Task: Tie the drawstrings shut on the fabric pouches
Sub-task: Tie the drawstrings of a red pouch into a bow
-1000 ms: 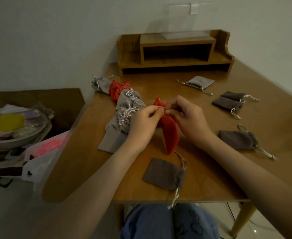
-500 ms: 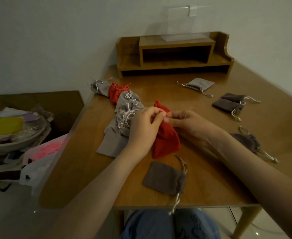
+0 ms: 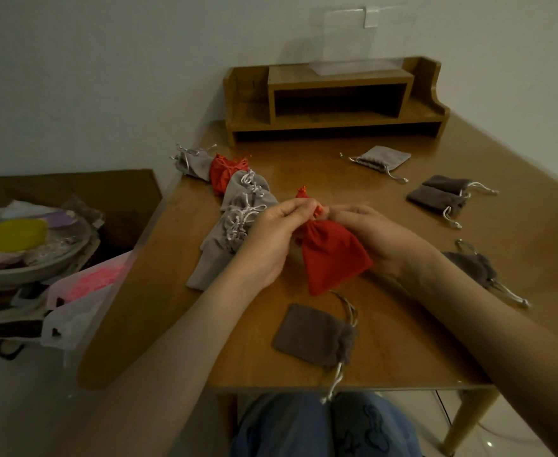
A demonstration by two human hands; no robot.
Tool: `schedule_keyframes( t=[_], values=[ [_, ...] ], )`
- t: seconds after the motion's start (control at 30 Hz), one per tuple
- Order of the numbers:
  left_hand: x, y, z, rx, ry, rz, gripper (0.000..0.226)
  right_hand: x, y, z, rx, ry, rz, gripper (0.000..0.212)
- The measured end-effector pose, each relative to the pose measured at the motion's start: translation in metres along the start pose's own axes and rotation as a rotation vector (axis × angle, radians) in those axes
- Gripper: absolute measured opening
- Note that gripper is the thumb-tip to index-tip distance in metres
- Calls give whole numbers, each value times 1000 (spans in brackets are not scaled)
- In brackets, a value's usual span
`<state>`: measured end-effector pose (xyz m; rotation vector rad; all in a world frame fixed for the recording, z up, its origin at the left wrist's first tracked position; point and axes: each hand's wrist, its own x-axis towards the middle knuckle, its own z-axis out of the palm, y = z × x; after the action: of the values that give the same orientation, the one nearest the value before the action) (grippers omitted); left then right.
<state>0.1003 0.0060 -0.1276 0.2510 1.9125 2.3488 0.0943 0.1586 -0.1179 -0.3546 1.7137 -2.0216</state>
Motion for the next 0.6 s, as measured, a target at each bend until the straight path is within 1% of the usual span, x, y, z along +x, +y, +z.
schedule_keyframes(
  t=[0.07, 0.13, 0.2, 0.3, 0.37, 0.47, 0.53, 0.6],
  values=[
    [0, 4, -1, -36, -67, -55, 20, -3, -2, -1, 68, -2, 18, 16],
    [1, 8, -4, -2, -99, -81, 15, -3, -3, -2, 98, 7, 44, 17],
    [1, 10, -8, 68, -106, -79, 11, -3, -2, -3, 86, -16, 68, 23],
    [0, 9, -10, 213, -66, -54, 11, -1, 1, -3, 107, -5, 98, 17],
    [-1, 8, -11, 326, -27, -18, 11, 4, 4, -1, 38, 16, 46, 19],
    [-3, 7, -13, 484, 16, 37, 11, 8, 12, 1, -132, 43, -32, 17],
    [-4, 5, -14, 631, 70, 111, 16, 9, 15, 1, -243, 73, -50, 17],
    [-4, 3, -12, 803, 123, 205, 15, 9, 16, 1, -316, 101, -79, 14]
  ],
)
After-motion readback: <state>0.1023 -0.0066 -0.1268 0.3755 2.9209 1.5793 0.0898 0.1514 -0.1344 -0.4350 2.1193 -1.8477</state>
